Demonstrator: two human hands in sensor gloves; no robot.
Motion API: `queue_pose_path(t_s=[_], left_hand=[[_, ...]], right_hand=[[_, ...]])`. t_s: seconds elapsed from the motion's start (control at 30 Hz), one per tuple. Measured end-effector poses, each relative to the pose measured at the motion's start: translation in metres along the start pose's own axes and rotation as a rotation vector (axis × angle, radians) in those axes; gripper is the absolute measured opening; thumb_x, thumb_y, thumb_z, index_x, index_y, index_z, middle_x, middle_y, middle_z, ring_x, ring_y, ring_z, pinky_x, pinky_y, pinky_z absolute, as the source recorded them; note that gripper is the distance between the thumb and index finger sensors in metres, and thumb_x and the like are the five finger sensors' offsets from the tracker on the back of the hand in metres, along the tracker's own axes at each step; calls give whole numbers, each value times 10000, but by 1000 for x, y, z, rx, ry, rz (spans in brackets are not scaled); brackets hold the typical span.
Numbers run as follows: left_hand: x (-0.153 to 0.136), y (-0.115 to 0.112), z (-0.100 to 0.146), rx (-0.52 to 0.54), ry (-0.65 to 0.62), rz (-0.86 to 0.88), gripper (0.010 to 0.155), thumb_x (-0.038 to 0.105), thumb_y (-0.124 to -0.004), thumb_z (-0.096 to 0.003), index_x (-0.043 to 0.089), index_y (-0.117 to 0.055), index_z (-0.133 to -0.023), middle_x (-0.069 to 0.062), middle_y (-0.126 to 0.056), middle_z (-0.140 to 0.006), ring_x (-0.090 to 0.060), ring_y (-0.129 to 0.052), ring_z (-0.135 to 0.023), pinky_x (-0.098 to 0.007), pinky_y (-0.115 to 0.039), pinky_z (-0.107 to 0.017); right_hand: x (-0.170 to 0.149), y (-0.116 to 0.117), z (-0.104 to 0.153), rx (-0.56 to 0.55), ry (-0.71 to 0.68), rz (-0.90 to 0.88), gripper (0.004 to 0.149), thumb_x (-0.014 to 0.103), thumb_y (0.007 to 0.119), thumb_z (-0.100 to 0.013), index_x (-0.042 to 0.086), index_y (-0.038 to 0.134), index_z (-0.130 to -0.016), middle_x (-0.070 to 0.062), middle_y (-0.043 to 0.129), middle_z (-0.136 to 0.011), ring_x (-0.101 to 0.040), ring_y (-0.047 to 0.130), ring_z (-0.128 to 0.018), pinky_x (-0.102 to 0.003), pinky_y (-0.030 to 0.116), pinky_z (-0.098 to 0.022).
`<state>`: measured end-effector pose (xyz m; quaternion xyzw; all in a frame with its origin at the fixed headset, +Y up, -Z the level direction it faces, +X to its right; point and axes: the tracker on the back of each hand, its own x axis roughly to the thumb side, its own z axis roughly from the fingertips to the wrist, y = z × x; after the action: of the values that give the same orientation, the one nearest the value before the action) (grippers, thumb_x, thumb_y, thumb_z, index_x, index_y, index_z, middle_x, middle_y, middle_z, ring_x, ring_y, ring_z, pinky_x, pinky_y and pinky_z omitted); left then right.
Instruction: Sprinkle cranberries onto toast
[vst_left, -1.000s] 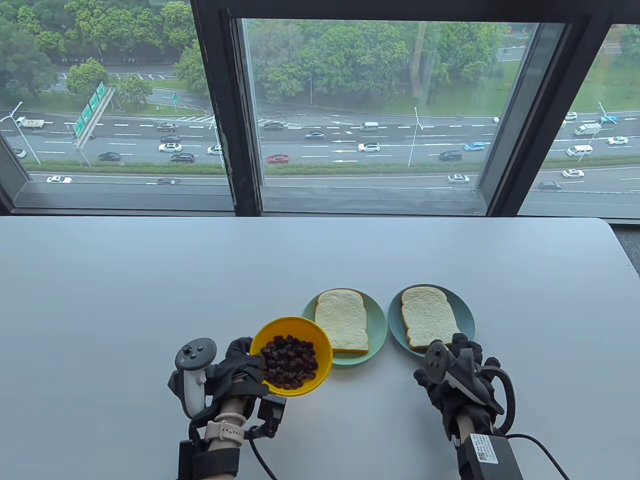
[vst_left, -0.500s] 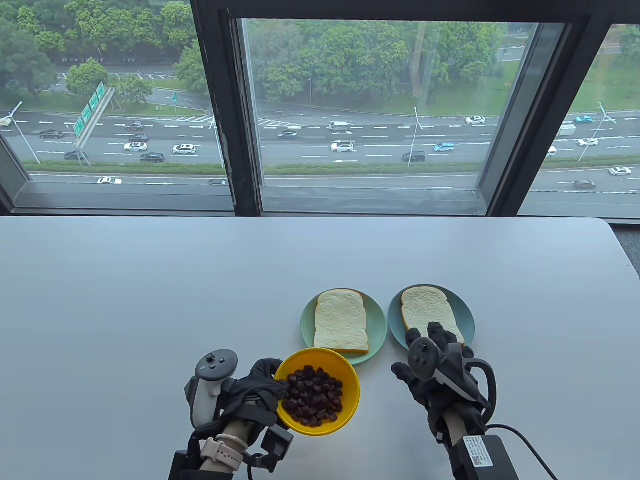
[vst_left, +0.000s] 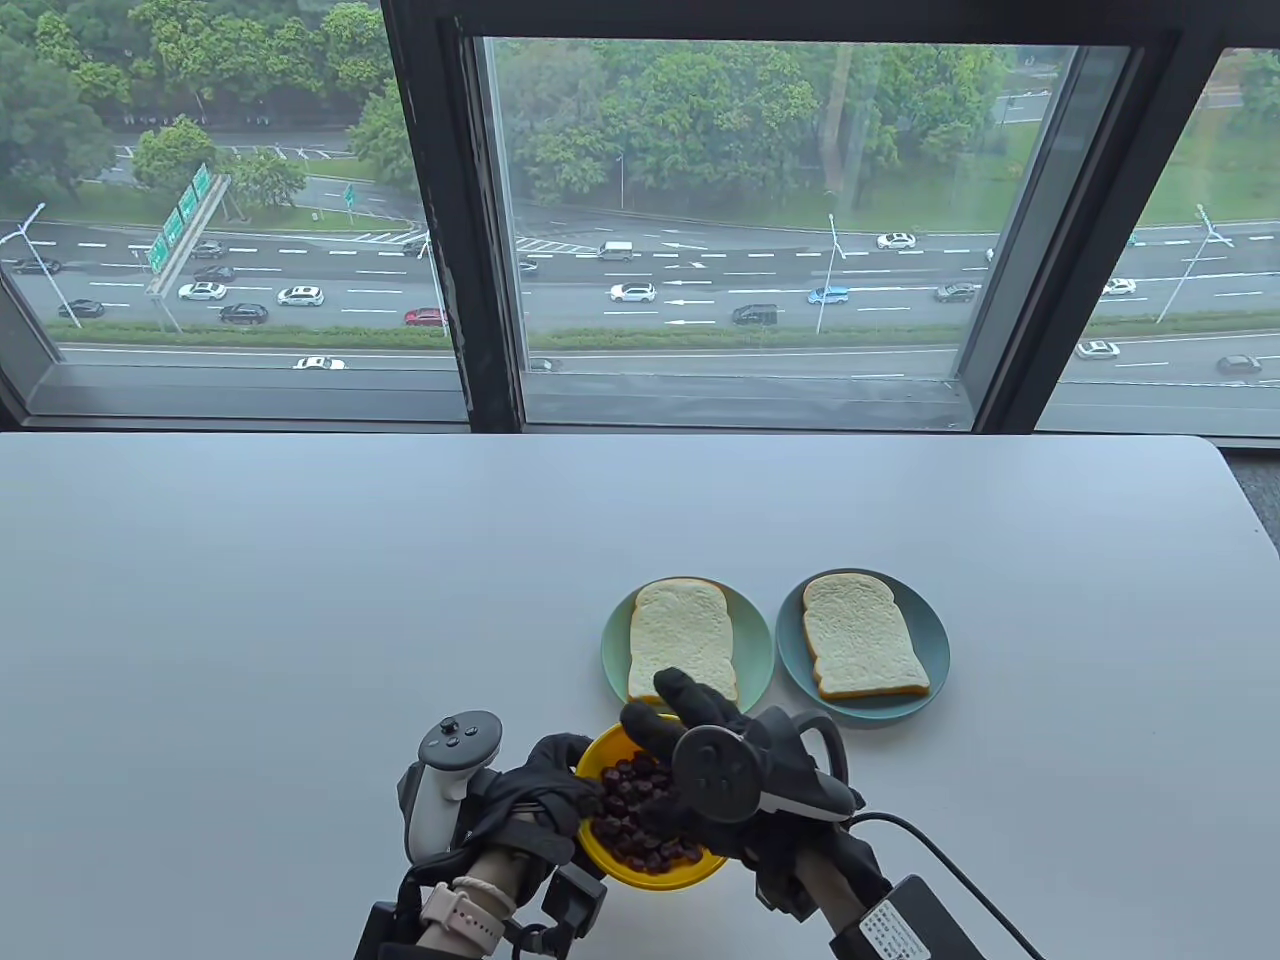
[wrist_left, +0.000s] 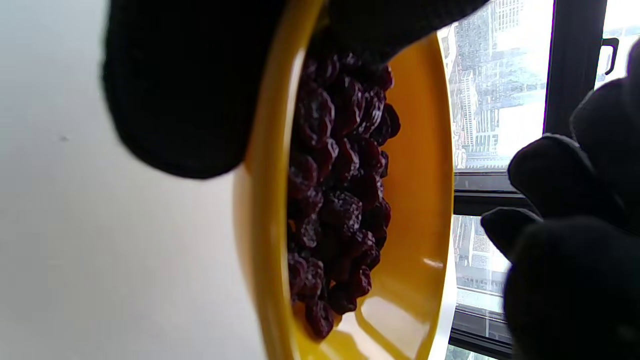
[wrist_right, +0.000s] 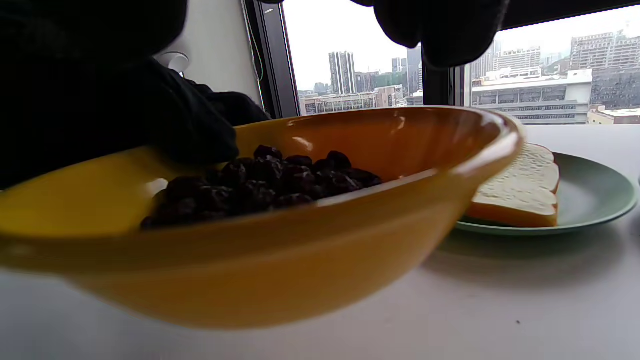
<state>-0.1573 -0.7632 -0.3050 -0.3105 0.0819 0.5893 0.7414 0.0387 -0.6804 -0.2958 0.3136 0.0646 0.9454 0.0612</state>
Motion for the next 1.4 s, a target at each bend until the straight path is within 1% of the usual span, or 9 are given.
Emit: queue_pose_path(t_s=[0.1,0.37,0.5,0.6,0.7,0.77,0.97,1.27,1.4], left_hand=[[2,2,4,-6,-13,50,576,254,-729,-467,291,-456,-972,-119,-670,-742,-312,-807,-526,-366,-984,-267],[-6,1,3,-50,0,182,594,228,-734,-464,282,-397,-950,-139,-632,-729,-328,-785,-498,-362,-991,-238],[-7,3,1,-54,3,191,592,216,-733,-464,281,-386,-939,-151,-620,-724,-338,-774,-488,-366,-989,-223],[-11,3,-1,-68,24,236,593,210,-727,-464,285,-374,-934,-147,-614,-726,-333,-773,-492,-361,-991,-231],[-12,3,-2,-69,24,250,601,203,-730,-461,288,-365,-931,-147,-606,-727,-333,-767,-494,-359,-991,-234],[-12,3,-2,-68,15,251,602,203,-730,-462,290,-361,-930,-147,-601,-727,-334,-763,-495,-362,-989,-240],[-11,5,-4,-47,43,223,580,220,-720,-473,285,-369,-930,-137,-615,-730,-316,-776,-492,-342,-987,-233],[-15,9,-6,-50,60,243,571,219,-721,-473,276,-386,-932,-140,-624,-728,-319,-779,-487,-346,-982,-223],[-18,9,-7,-44,71,213,572,221,-730,-469,270,-400,-934,-148,-629,-721,-325,-780,-477,-350,-982,-211]], right_hand=[[16,13,-9,109,1,90,791,554,707,-379,350,281,-1013,-160,248,-1073,-407,481,-993,-496,678,-674],[26,21,-41,166,3,254,784,502,736,-324,342,331,-976,-138,281,-1032,-347,557,-963,-465,741,-616],[28,20,-54,111,-36,254,718,452,801,-286,325,474,-911,-80,537,-958,-342,732,-837,-383,847,-506],[30,18,-58,127,-78,277,674,439,813,-290,359,505,-885,-78,573,-941,-326,774,-788,-342,883,-478],[29,17,-57,89,-83,295,510,346,803,-336,366,588,-798,-67,645,-866,-269,837,-683,-278,934,-388],[25,15,-56,57,-103,253,430,285,804,-328,366,664,-727,-69,702,-792,-257,875,-568,-177,949,-297],[11,10,-50,-47,-125,138,315,272,868,-285,379,796,-572,-10,790,-731,-222,928,-519,-165,975,-240],[-21,-22,-44,-146,-92,-65,315,289,873,-277,384,802,-568,3,804,-718,-212,936,-504,-151,972,-232],[-42,-39,-55,-195,-76,-166,304,282,873,-284,370,811,-568,-14,813,-709,-223,939,-490,-157,971,-218]])
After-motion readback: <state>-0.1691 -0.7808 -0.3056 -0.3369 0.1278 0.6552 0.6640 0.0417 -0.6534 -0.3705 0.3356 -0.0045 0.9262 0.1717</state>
